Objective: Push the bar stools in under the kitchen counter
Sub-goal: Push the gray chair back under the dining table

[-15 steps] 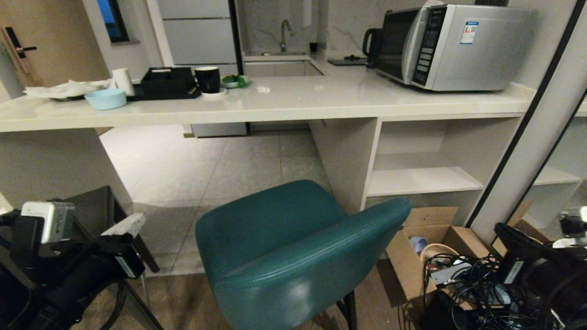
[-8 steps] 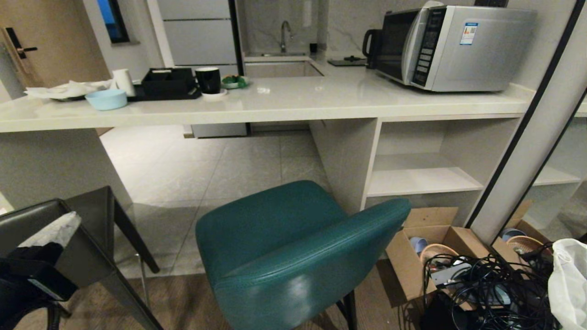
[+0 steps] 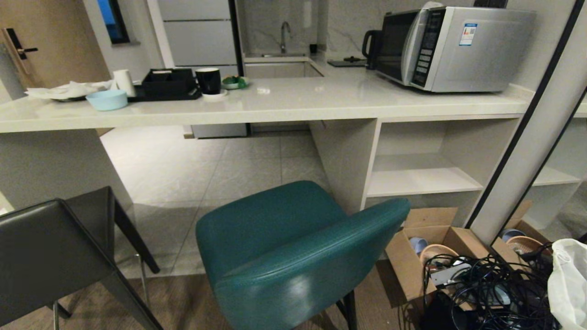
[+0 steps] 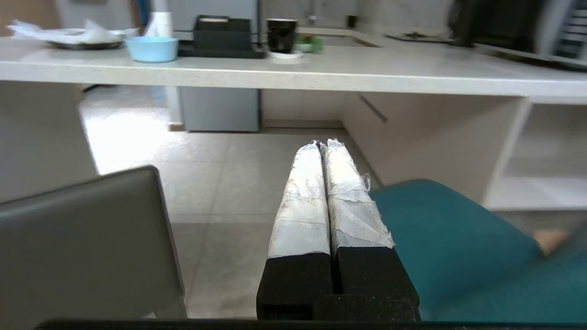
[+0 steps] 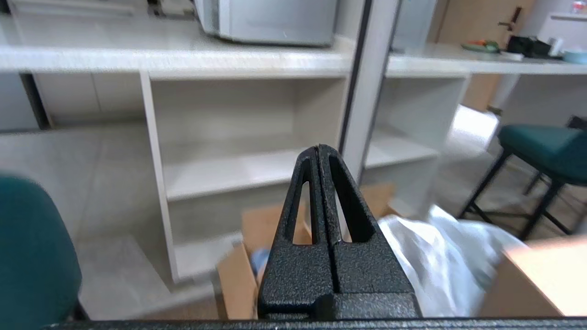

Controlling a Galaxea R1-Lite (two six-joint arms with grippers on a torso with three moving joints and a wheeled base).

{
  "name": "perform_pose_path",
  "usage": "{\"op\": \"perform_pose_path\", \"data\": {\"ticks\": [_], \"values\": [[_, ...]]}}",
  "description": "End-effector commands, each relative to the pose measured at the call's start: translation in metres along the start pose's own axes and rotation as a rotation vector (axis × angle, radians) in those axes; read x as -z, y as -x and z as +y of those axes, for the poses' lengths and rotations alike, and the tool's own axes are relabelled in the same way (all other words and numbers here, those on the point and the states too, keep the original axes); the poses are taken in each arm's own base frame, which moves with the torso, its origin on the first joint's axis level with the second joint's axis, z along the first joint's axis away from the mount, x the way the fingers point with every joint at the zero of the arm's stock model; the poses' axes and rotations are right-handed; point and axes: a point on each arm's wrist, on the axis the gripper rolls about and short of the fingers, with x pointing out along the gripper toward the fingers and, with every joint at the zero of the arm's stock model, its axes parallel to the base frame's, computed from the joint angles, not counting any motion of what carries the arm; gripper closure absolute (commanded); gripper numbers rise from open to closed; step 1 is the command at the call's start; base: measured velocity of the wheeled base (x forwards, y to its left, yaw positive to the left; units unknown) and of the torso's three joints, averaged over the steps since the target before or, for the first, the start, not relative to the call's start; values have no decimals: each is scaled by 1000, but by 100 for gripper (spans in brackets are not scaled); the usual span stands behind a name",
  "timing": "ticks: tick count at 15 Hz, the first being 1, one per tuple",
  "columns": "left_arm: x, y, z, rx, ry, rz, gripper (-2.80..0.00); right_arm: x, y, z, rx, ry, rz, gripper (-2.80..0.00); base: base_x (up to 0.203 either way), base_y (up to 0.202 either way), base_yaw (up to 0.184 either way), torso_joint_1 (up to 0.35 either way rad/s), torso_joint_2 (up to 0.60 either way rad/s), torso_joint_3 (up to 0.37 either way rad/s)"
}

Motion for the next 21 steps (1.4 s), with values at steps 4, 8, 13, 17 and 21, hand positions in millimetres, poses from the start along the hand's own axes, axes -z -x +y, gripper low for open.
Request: {"op": "perform_pose_path", "data": {"ticks": [4,8,13,17,21], "values": [[1,29,2,-6,-17,-8,0,13,48,-13,37,1,-27,0,0,0,0,0,0,0],[2,29,4,-125,-51,-1,0,22,57,-14,37,12,13,0,0,0,0,0,0,0],[10,51,-2,-17,-72,-45,0,31,57,-12,33,8,31,0,0,0,0,0,0,0],[50,75,-3,62,-45,120,0,57,55,-5,-52,-21,82,0,0,0,0,0,0,0],[84,71,-2,64,-22,251,0,95,49,8,-191,-39,197,0,0,0,0,0,0,0]]}}
